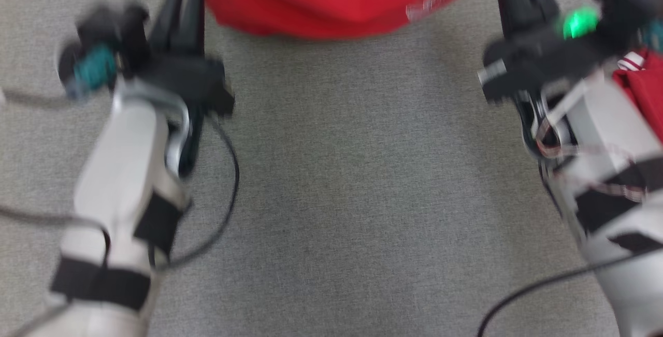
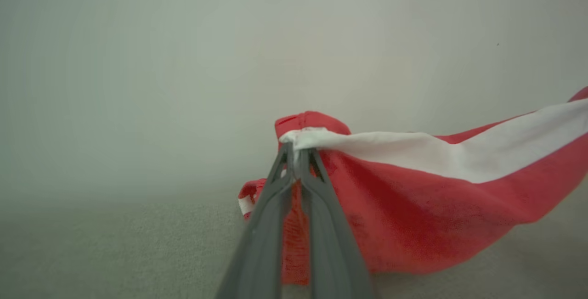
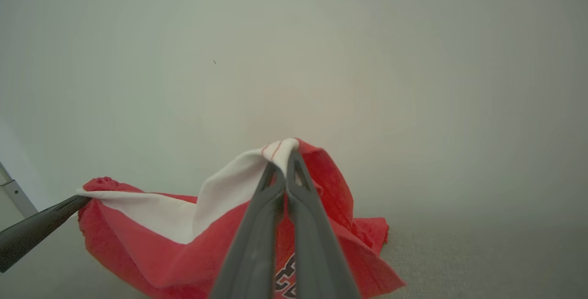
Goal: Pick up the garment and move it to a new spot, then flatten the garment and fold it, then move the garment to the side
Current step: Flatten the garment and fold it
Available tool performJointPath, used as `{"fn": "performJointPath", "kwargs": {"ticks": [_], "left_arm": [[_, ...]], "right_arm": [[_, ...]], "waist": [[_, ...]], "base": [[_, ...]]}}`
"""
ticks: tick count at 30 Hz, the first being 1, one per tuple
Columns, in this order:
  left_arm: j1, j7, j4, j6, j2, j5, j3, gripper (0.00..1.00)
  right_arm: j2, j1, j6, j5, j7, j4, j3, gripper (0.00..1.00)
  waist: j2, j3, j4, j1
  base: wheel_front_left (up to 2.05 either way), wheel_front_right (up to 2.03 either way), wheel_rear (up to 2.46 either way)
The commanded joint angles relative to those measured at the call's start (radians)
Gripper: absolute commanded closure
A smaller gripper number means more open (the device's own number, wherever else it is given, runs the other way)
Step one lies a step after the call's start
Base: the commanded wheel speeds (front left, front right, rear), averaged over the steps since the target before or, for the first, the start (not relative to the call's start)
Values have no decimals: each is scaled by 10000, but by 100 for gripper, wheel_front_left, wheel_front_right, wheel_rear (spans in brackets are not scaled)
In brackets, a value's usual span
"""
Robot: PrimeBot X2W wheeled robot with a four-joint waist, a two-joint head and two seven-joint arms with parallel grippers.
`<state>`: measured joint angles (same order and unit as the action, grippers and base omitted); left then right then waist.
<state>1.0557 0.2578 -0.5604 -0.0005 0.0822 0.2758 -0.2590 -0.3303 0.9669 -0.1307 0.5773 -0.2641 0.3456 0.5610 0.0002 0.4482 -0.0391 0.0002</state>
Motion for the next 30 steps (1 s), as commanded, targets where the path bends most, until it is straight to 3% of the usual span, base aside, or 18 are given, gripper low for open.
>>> {"fn": "performJointPath", "kwargs": {"ticks": [1, 12, 21, 30], "left_arm": [[-656, 72, 398, 87, -4, 102, 126, 100], [-5251, 57, 3747, 538, 142, -130, 154, 100], [-8031, -377, 5022, 877, 457, -182, -248, 100], [-9747, -1034, 5894, 972, 680, -20, -627, 100]], "right_arm": [[-135, -655, 0, 189, -13, -281, -153, 100], [-235, -5495, 0, 480, -15, -1952, -1398, 100], [-68, -7936, 0, 53, 188, -2486, -1584, 100], [274, -9966, 1, -237, 1048, -3389, -2478, 100]], "waist": [[-2, 13, 61, -2], [-2, -606, 75, -2], [-2, -1578, -83, -2], [-2, -2365, 7, -2]], "base": [[0, 0, 0], [0, 0, 0], [0, 0, 0], [0, 0, 0]]}}
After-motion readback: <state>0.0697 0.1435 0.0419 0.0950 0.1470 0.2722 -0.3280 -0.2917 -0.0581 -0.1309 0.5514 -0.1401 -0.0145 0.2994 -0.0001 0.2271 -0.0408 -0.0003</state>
